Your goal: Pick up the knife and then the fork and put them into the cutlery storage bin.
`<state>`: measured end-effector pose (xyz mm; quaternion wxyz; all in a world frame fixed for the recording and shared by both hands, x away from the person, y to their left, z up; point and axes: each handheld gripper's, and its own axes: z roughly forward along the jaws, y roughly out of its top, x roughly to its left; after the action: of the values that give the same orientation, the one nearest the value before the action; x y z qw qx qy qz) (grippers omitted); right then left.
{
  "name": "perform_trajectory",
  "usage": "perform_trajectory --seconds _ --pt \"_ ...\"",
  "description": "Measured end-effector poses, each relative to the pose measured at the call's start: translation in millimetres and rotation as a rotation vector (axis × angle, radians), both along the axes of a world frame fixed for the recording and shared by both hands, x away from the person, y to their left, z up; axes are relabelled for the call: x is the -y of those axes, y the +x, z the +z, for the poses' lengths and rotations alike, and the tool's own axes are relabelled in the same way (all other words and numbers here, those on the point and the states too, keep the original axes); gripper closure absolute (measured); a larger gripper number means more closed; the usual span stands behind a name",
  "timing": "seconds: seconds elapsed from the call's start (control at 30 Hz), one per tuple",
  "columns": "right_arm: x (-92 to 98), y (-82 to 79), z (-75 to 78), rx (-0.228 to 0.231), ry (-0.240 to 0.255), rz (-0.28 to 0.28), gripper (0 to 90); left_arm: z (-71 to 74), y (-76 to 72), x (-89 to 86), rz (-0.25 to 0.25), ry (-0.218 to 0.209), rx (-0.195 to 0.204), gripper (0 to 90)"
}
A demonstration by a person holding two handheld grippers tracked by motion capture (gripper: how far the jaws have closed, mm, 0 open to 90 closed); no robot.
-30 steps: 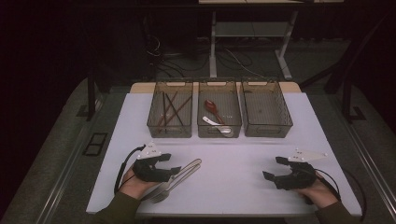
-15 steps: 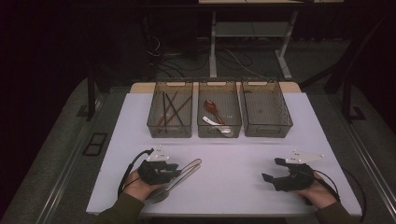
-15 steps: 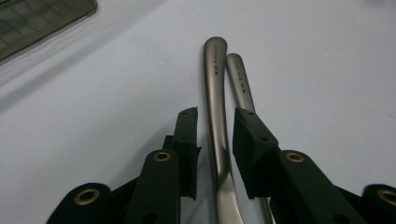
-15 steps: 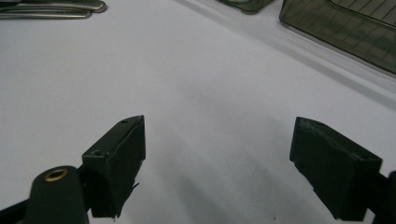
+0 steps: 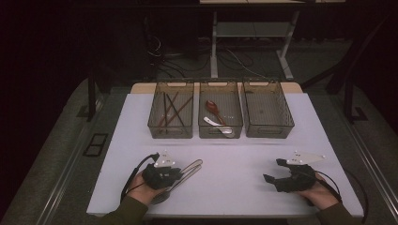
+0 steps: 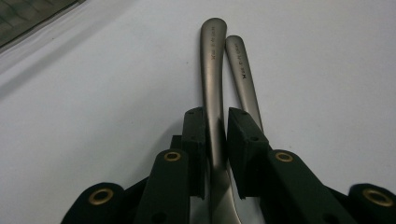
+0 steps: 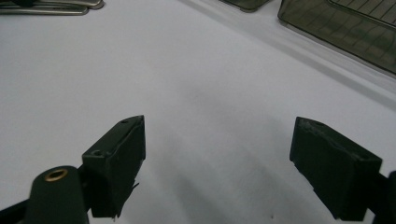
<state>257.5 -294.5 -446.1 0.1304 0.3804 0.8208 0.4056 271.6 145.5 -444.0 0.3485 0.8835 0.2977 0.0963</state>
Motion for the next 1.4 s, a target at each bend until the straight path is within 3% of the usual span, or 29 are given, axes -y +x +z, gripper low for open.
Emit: perform_trajectory --seconds 0.13,0.37,0.7,0.9,1.13,1.23,1.4 --pt "-1.0 0.0 -0.1 -0.002 -0.004 0.001 18.1 -0.7 0.6 -0.9 0.01 -0.011 -0.011 76.4" --pt "-1.8 0.3 0.3 -0.001 -0.006 0.008 18.2 -0.9 -0.4 -0.1 0.004 0.001 0.005 78.8" --pt "-2.0 1.1 1.0 0.002 -0.001 0.013 18.2 -1.8 8.2 -7.1 -0.037 -0.051 -0.034 79.4" --pt "-1.1 2.0 1.6 0.004 0.007 0.017 18.2 1.7 14.9 -11.7 -0.034 -0.07 -0.03 79.3" --pt "-1.8 6.1 3.9 -0.001 0.021 0.03 15.9 3.8 17.1 -5.5 -0.092 -0.068 -0.037 79.4" --pt "-3.7 11.5 6.9 -0.021 0.038 0.075 15.0 5.7 18.3 -0.2 -0.123 -0.077 -0.039 79.3" --pt "-11.9 20.6 15.9 -0.043 0.016 0.131 15.0 11.5 21.0 13.4 -0.196 -0.077 -0.031 79.3"
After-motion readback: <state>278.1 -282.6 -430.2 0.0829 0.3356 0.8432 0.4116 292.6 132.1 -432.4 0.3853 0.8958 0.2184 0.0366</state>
